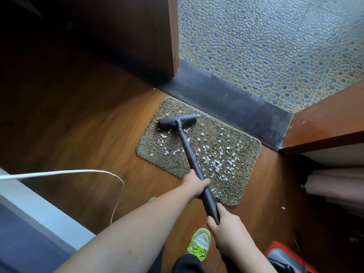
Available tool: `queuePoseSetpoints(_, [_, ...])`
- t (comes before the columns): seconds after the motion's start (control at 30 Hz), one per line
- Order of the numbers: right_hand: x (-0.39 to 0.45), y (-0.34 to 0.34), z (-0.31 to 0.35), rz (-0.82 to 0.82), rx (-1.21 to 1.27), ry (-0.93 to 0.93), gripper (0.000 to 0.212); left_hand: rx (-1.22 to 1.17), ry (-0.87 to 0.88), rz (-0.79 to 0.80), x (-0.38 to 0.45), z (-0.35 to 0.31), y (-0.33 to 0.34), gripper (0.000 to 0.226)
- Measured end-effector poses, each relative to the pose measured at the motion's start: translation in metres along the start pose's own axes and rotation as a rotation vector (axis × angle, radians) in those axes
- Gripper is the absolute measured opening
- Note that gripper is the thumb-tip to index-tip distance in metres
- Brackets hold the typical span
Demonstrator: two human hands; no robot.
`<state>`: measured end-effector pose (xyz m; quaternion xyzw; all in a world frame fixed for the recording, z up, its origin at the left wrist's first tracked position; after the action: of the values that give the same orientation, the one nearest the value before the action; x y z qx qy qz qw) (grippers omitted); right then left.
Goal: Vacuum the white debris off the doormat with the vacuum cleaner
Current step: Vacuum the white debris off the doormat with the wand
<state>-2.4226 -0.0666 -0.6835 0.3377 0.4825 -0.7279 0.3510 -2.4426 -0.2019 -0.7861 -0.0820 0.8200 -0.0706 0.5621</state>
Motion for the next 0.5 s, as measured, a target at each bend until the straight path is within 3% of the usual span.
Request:
queuePoseSetpoints(0.1, [-0.004, -0.001, 0.005, 0.013, -0.022, 0.012, 0.022, -0.036, -0.028, 0.062, -0.01, -0.002, -0.002, 0.043])
queuePoseSetpoints(0.2, [-0.007, -0.004, 0.014, 0.024, -0.045, 0.014, 0.019, -0.028, -0.056, 0.103, -0.024, -0.006, -0.004, 0.029])
queuePoseSetpoints(0.27, [-0.008, -0.006, 0.019, 0.028, -0.07, 0.019, 0.02, 0.073, -0.068, 0.122, -0.03, -0.012, -0.006, 0.021])
queuePoseSetpoints(0.4, [-0.008, 0.001, 0.023, 0.033, -0.086, 0.06, 0.02, 0.365, -0.068, 0.215, -0.018, -0.019, -0.007, 0.029])
queuePoseSetpoints(0.5, [-0.009, 0.007, 0.029, 0.034, -0.073, 0.097, 0.02, 0.376, -0.133, 0.244, -0.011, -0.018, -0.013, 0.026])
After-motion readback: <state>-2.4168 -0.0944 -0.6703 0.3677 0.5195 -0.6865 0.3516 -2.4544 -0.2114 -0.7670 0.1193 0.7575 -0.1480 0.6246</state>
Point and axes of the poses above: each hand's wrist, its own x-axis towards the middle knuckle, its own y-axis out of the palm, z = x × y, the point moved 10 cm from there along x, towards the middle knuckle, and after that the axes turned 1 degree about -y, right-handed, at the moved point
